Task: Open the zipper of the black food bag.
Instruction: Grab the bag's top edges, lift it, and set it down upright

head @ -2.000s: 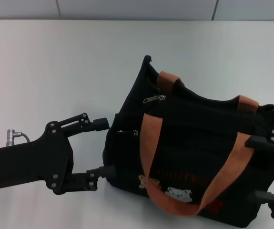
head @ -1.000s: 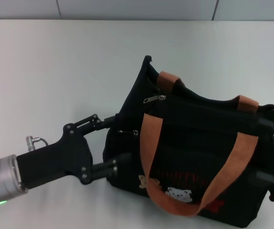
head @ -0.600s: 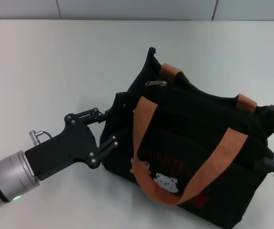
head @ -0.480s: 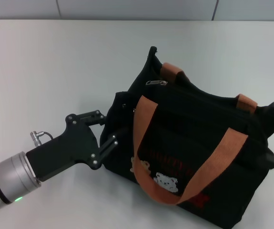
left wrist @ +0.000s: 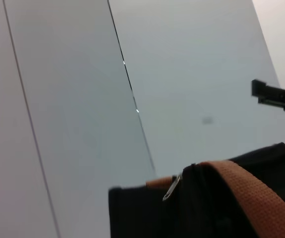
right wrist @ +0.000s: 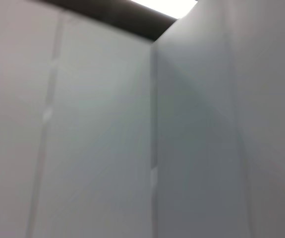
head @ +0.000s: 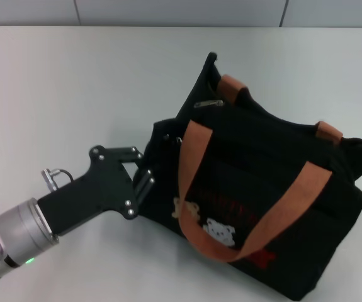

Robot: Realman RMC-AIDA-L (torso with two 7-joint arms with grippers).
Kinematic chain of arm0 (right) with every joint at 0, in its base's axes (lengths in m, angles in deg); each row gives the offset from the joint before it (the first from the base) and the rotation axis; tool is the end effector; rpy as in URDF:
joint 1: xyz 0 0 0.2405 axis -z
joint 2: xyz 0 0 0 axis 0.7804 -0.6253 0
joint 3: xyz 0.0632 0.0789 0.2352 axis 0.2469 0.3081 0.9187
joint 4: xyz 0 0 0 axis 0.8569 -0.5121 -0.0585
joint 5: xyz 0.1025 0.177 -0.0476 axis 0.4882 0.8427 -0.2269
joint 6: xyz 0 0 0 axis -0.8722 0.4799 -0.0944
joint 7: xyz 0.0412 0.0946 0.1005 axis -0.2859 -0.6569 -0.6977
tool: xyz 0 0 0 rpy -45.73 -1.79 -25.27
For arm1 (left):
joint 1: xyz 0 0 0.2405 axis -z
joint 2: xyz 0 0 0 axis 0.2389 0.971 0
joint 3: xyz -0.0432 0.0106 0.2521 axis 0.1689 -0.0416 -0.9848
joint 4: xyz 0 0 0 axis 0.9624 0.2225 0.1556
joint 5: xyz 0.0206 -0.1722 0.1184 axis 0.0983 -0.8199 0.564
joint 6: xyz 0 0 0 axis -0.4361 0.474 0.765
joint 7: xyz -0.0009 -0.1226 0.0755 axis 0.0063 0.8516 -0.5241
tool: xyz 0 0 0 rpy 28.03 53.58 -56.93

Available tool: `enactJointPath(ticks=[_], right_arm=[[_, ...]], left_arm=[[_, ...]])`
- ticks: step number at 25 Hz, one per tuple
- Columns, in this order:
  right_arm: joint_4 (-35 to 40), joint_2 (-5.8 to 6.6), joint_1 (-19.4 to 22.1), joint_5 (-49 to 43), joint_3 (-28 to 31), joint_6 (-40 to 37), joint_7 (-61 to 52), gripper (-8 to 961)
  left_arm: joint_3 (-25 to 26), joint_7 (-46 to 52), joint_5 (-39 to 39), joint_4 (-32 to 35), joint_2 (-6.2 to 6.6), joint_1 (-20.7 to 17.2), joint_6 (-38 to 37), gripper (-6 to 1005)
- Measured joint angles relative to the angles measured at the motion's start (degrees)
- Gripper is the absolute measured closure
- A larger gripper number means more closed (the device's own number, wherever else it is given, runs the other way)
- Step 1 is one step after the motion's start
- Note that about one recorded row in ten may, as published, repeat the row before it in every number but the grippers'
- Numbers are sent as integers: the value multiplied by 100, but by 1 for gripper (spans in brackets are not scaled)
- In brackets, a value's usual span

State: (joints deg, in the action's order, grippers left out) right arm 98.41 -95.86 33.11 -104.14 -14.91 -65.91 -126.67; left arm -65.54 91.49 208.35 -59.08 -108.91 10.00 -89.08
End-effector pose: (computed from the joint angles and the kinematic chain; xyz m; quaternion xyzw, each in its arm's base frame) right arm 0.2859 0.2090 0.0345 -0.8015 0.0505 0.5362 0.2600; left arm -0.2779 0.2398 -0.0598 -0.8750 0.0375 -0.3685 0.3117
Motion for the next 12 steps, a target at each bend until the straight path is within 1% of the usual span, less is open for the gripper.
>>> enactJointPath(ticks=[1,3,6,9,10,11,12], right_arm=[[0,0,0,0,0,0,0,135],[-212,-19,-11,-4,86,193,41,135],[-439,-25,-40,-52,2,688,67,135],[-709,-36,-110,-64,-47,1256,104,135],[-915,-44,-204,-68,-57,1618,226,135],[-915,-44,-204,-68,-57,1618,226,135],[-1031,-44,-257,-69,-83,1781,299,135]], left_arm=[[0,0,0,0,0,0,0,902],[159,-192,-1,7,8,2,-133,907],[400,-488,-7,86,31,28,-458,912],[465,-1186,-9,198,41,77,-1027,912],[456,-1608,-10,288,44,138,-1356,912],[456,-1608,-10,288,44,138,-1356,912],[449,-1781,-13,317,43,175,-1467,912]])
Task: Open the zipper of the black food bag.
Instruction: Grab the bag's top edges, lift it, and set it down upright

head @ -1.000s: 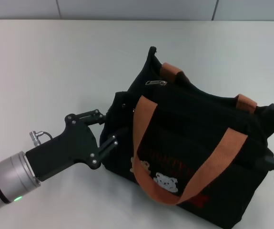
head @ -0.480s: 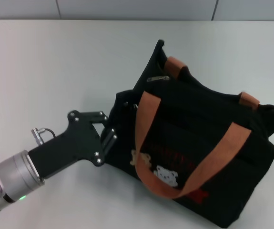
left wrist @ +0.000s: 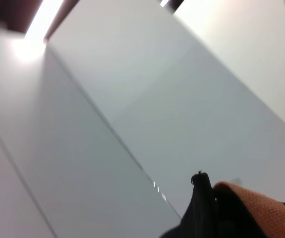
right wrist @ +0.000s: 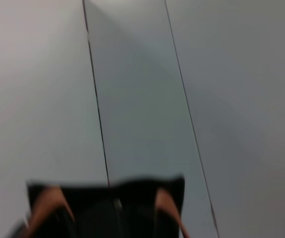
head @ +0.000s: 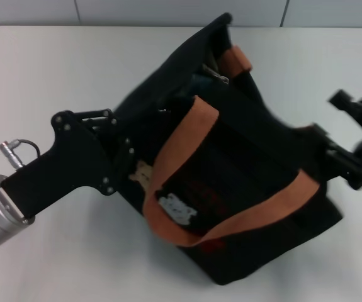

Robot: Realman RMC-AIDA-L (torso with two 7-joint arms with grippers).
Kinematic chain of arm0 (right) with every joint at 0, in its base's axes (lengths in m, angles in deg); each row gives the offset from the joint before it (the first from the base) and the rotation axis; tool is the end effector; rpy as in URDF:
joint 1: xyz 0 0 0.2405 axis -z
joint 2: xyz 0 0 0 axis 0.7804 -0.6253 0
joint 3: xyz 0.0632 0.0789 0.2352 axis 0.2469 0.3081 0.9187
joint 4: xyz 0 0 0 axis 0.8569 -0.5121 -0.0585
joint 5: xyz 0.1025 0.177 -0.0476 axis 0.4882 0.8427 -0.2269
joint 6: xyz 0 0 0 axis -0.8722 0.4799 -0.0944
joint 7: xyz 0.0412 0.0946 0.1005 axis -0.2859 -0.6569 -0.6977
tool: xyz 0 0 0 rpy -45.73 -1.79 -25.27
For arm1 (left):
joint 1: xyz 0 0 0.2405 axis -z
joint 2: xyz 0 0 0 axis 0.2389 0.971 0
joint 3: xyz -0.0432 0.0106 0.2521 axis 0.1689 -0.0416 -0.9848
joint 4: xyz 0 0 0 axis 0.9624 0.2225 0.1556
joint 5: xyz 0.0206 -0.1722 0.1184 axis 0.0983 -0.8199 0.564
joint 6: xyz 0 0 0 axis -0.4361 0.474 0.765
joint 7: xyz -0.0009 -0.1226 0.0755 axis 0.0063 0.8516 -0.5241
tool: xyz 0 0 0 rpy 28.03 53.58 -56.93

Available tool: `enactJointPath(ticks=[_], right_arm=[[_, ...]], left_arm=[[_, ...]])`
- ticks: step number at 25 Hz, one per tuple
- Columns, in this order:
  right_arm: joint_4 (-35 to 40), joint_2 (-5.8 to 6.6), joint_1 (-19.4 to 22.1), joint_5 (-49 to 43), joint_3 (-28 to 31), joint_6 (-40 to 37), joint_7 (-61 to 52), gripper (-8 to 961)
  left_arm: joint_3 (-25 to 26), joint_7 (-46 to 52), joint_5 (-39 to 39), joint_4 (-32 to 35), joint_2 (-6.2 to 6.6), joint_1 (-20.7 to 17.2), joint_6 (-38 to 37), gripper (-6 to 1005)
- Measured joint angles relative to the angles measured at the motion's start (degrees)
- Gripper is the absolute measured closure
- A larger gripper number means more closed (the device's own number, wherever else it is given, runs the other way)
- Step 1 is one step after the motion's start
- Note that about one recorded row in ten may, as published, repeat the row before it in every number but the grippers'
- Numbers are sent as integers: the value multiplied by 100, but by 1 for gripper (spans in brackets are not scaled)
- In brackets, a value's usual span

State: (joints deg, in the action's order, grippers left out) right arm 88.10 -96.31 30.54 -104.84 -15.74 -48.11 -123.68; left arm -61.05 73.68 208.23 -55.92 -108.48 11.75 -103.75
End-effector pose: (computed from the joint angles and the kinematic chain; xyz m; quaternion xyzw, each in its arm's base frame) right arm 0.2871 0.2391 -0.0143 -0.8101 0.1461 0.4901 0.2868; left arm -0.2572 0.2419 -0.0223 -0.7940 0.2310 -0.4024 0.3928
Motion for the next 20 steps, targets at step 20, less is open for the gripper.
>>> enactJointPath(ticks=[20], right_arm=[[-1245,-31,-1747,50,-1207,2524,1087,134]], left_arm=[[32,-2177,-7,-135,-33,406,-185,913]])
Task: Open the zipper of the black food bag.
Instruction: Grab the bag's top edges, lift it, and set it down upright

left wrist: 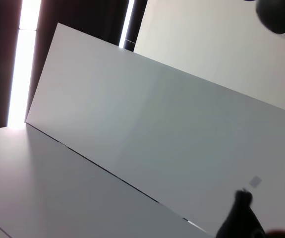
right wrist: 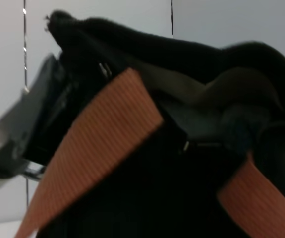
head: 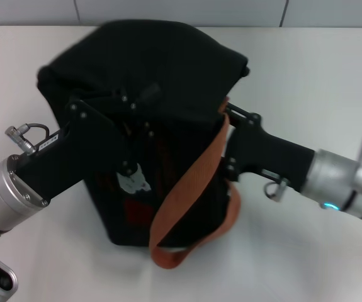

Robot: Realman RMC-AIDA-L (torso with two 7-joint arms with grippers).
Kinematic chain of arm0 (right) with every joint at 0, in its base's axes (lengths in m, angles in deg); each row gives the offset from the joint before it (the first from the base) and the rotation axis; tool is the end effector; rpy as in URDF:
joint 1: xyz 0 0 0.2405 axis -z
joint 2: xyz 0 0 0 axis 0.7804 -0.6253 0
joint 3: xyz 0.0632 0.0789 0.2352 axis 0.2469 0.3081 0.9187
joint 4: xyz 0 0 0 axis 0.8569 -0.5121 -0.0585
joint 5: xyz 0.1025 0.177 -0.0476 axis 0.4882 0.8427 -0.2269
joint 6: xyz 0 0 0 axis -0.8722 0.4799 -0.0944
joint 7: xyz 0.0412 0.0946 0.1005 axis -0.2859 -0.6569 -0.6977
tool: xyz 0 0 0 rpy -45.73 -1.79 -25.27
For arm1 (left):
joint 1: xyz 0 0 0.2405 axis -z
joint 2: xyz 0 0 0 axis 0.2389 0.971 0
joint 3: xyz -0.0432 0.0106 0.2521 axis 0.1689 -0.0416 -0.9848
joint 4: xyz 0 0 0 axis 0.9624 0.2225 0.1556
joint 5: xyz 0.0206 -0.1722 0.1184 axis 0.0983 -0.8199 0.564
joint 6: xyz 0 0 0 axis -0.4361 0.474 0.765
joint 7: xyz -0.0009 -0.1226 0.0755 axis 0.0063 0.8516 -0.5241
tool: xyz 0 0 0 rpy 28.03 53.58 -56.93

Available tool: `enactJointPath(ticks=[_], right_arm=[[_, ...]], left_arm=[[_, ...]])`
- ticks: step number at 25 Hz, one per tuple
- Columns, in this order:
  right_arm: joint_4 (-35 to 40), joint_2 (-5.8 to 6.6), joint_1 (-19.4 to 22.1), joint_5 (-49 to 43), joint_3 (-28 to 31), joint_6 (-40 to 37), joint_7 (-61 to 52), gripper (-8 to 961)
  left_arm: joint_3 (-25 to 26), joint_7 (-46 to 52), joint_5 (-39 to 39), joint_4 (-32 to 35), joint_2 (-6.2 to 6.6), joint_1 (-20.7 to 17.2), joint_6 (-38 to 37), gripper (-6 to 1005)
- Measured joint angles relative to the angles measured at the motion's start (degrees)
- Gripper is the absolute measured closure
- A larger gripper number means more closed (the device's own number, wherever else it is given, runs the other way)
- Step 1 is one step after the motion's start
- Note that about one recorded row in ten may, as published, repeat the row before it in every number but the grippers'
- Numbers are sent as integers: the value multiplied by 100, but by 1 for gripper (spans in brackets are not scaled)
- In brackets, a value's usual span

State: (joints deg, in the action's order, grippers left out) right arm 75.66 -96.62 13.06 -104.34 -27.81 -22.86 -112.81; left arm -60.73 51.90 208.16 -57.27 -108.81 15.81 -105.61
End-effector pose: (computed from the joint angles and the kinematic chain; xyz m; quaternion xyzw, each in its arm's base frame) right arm 0.2247 0.3027 -0.0990 -0.9064 0.0786 0.3605 0.2056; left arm -0.2327 0.2550 -0.0233 -0.7110 0.3972 -0.3620 0.4535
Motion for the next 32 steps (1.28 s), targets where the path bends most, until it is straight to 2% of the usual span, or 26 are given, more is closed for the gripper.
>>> enactJointPath(ticks=[3,7,8,9,12,13,14,17,18,19,23,28,32], right_arm=[[-350,-9,-262,-1,283,472,435,134],[-470,-14,-176,0,478,486,743,134],[-468,-11,110,2,631,241,870,134],[-468,-11,110,2,631,241,870,134],[-427,0,765,4,1008,-361,1243,134],[-455,1,1216,7,1310,-906,1685,134],[-455,1,1216,7,1310,-906,1685,134],[-689,-6,1599,6,1496,-1524,2655,134],[-1002,-5,1660,7,1558,-1532,3495,134],[-1002,-5,1660,7,1558,-1532,3495,134],[-1669,-4,1503,9,1669,-980,4912,134],[-2006,-1,1431,2,2004,-629,5705,134],[-2035,-1,1381,-2,2069,-533,5750,134]], left_arm=[[-18,-11,-2,-5,0,-11,16,913],[-8,-15,-1,-32,-9,-50,32,912],[0,-16,-1,-38,-11,-66,41,912],[0,-16,-1,-38,-11,-66,41,912],[2,-17,2,-50,-11,-101,85,912],[3,-22,4,-89,-12,-131,161,912],[3,-22,4,-89,-12,-131,161,912],[-1,-32,13,-136,-22,-153,211,912],[-6,-46,15,-157,-25,-155,226,912],[-8,-68,18,-178,-25,-156,237,912],[-16,-178,33,-290,-28,-140,284,912],[-25,-182,38,-308,-27,-135,288,912],[-37,-182,39,-310,-26,-137,284,912]])
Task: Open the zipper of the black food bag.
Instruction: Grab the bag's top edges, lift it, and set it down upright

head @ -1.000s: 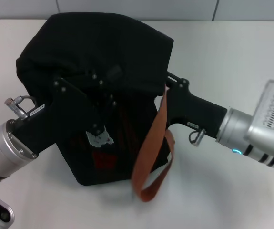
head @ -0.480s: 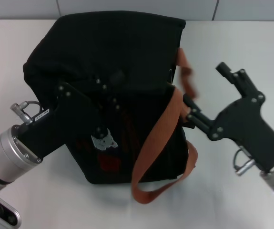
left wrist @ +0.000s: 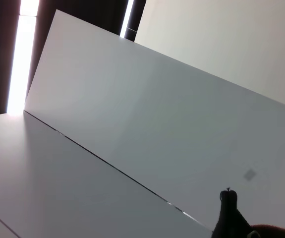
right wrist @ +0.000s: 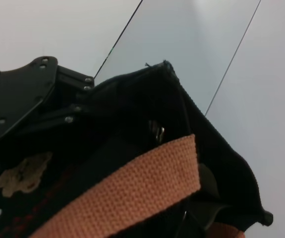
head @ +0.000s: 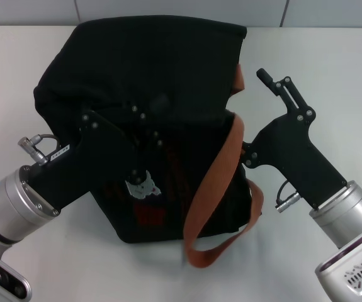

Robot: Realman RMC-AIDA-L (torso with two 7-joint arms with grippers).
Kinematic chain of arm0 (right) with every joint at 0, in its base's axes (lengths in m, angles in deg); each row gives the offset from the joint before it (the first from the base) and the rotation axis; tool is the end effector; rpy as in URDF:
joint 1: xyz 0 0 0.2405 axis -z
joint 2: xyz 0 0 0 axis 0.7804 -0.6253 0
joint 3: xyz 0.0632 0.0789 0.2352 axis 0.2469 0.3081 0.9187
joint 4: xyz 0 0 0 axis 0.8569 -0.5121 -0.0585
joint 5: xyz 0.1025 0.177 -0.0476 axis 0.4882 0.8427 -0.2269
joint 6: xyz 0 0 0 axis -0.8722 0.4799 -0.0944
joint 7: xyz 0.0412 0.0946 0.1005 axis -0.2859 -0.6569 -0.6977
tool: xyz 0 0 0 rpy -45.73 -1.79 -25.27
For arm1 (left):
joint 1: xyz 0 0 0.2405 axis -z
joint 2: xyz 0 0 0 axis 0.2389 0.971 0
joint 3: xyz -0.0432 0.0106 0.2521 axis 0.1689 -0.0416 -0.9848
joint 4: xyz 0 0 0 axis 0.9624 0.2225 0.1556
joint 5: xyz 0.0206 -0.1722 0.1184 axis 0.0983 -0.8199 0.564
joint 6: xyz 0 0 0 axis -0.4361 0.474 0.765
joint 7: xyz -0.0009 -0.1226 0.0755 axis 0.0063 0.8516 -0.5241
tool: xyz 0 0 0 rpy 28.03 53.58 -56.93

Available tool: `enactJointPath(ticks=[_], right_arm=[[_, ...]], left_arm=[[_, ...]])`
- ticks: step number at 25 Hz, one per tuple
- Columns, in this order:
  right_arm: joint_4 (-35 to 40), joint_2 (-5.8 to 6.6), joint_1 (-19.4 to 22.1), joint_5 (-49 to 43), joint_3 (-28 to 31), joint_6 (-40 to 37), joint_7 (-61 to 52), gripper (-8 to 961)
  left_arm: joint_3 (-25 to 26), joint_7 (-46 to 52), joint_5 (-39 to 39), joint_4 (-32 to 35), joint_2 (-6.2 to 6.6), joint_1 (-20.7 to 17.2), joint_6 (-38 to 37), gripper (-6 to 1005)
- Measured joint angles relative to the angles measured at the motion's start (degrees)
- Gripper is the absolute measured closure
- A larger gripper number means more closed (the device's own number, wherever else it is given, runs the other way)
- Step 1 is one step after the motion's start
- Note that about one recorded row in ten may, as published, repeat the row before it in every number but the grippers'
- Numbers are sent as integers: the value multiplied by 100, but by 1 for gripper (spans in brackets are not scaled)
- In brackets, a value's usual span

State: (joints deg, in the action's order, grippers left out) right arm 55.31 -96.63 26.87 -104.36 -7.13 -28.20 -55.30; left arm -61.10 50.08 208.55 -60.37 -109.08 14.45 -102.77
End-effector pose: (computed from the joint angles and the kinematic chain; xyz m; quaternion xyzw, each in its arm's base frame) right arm 0.2213 0.2492 -0.0970 -0.7901 -0.0993 0.3342 0.5043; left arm -0.2337 0.2482 -0.0359 -0.7215 0.3810 -0.3550 0.4562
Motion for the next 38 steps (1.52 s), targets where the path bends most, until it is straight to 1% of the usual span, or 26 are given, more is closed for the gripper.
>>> enactJointPath(ticks=[7,10,11,14,21,24,27,31,34,38], right_arm=[[-49,0,-19,-141,-50,-53,-2,134],[-51,0,137,-234,-52,-85,-10,134],[-53,1,258,-276,-52,-186,-23,134],[-54,0,308,-329,-51,-248,-30,134],[-90,0,122,-394,11,-127,16,134],[-104,0,86,-376,72,-115,20,134],[-106,0,67,-385,260,-110,59,134],[-99,-6,35,-396,297,-110,218,134],[-97,-8,36,-427,255,-110,234,134],[-68,-9,198,-735,243,-116,216,134]], left_arm=[[-5,0,12,-2,1,23,4,912],[2,0,13,-2,1,26,12,912],[15,0,12,-3,1,23,16,912],[20,0,12,-2,0,19,17,912],[-1,-7,9,-6,1,36,28,912],[-3,-8,11,-13,0,36,28,912],[-10,-9,17,-24,1,35,18,912],[-13,-9,24,-78,0,38,31,912],[-14,-9,27,-81,0,40,37,912],[-14,-9,30,-82,1,39,41,912]])
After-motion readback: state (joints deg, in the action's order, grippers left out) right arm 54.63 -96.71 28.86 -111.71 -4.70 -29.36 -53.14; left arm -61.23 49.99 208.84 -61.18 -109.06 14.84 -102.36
